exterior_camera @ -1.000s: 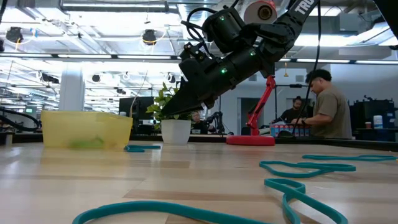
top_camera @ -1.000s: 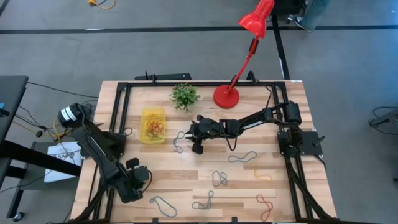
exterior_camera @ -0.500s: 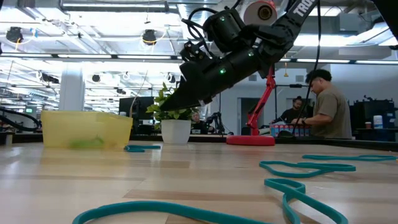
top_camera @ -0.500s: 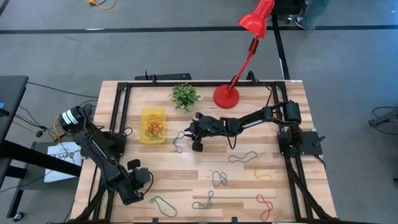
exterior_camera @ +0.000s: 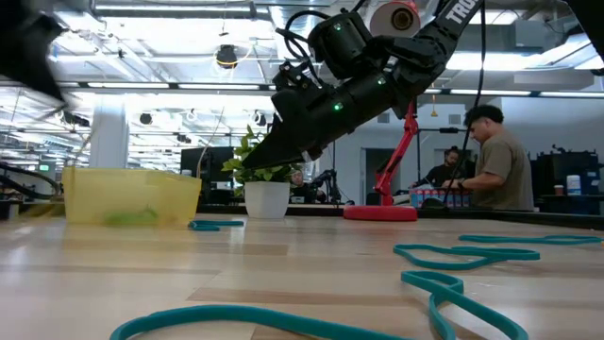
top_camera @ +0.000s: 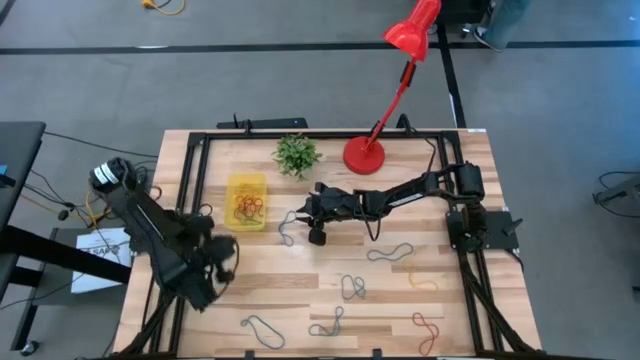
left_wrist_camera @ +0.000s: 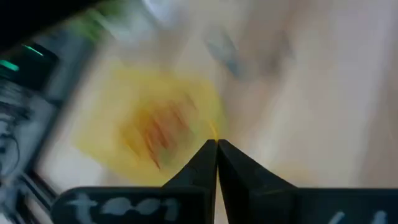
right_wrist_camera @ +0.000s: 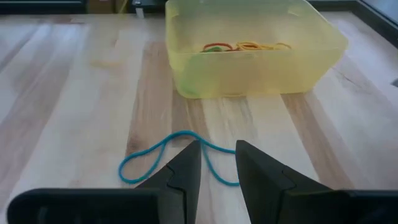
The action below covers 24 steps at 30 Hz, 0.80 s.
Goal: Pick and place items into bin
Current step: Put the yellow rubber band into the yellow bin
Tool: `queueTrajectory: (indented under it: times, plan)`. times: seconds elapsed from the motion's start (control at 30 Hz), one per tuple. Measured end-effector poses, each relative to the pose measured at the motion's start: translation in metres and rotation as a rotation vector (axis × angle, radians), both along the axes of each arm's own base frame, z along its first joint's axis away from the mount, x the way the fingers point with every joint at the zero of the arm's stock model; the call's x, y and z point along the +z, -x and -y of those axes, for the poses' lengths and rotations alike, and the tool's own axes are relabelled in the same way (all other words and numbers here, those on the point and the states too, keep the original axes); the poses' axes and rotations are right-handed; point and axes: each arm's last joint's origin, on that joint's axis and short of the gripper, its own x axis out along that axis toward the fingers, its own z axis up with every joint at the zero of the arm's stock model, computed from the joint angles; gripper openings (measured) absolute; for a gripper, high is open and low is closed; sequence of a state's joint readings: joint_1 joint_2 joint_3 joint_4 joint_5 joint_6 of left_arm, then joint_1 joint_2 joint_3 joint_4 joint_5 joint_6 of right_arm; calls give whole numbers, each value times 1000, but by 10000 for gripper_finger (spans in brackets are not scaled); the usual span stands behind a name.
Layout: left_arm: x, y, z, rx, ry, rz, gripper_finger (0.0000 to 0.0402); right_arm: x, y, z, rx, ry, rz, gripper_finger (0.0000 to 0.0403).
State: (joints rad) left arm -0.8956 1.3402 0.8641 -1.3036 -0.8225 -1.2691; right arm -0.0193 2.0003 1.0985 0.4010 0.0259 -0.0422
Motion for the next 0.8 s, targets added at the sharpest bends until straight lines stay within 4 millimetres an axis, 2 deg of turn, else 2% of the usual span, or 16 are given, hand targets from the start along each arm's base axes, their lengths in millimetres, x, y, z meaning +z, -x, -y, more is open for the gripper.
queueTrajectory:
  times: [0.13,0.3,0.47,0.8]
  plan:
    - [27,6,-37,112,-141,197,0,0,0,-3,9,0,-4,95]
    - [40,9,-78,264,-202,244,0,0,0,-5,12,1,-4,95]
    - [33,6,-103,352,-221,176,0,0,0,-5,13,1,-4,95]
    - [19,-17,-125,412,-207,136,0,0,0,-5,13,1,-4,95]
